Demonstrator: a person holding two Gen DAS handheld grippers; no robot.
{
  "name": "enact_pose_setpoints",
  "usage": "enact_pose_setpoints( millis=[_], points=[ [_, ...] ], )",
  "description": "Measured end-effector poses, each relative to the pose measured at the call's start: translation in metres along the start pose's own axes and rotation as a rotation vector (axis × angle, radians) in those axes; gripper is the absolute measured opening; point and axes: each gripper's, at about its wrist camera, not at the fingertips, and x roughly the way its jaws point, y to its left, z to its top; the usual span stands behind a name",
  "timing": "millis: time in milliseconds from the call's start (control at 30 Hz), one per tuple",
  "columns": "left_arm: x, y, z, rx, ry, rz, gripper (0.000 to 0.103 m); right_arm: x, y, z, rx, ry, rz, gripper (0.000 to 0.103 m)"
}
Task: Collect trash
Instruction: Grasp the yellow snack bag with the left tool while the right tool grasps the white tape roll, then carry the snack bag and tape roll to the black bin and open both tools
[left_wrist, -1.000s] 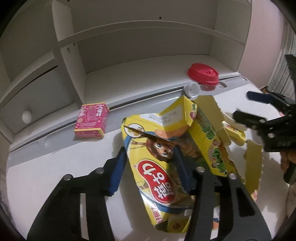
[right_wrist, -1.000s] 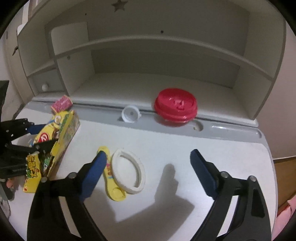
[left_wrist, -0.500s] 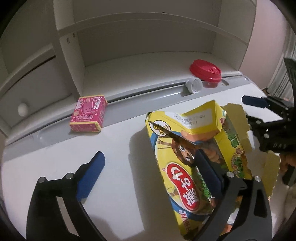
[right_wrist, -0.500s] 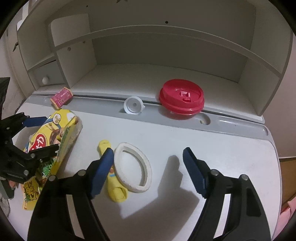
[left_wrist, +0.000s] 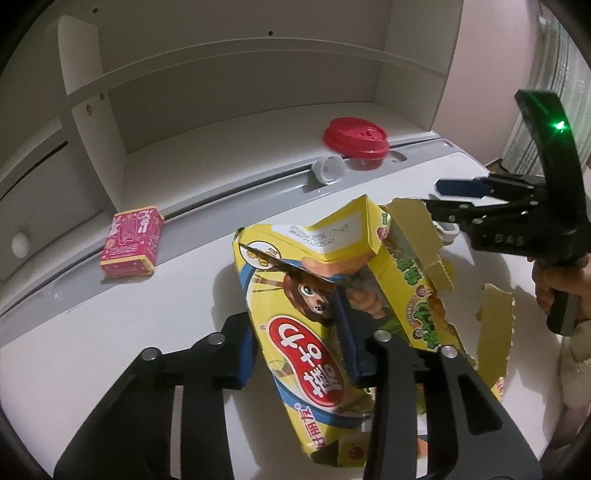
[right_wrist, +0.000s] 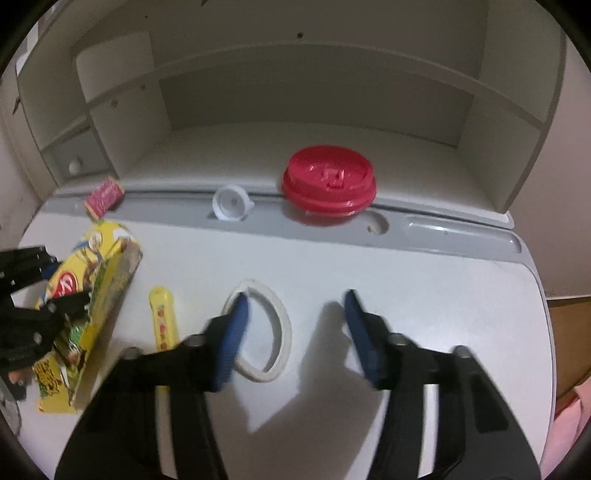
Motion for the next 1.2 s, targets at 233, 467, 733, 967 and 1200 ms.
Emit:
enact_pose_setpoints(
  millis=[233, 467, 733, 967, 1200],
  points=[
    [-0.006, -0.008, -0.001, 0.005, -0.041, -0.020, 0.014, 0.000, 0.015, -0.003, -0.063, -0.009, 0.000, 0.007],
    [-0.016, 0.017, 0.000, -0.087, -0.081, 0.028, 0.009, -0.006, 0.008, -0.001, -0.012, -0.045, 0.012, 0.007],
    [-0.012, 0.020, 0.002, -0.090, -0.067, 0.034, 0.009, -0.009, 0.013, -0.001, -0.024, -0.051, 0.018, 0.007],
    [-0.019, 0.022, 0.005, -0.118, -0.084, 0.036, 0.008, -0.029, 0.012, -0.007, -0.021, -0.081, 0.052, 0.007],
    [-0.059, -0.009, 0.014, -0.092, -0.146, 0.018, 0.004, -0.073, 0.008, -0.030, 0.000, -0.134, 0.078, 0.007]
  ],
)
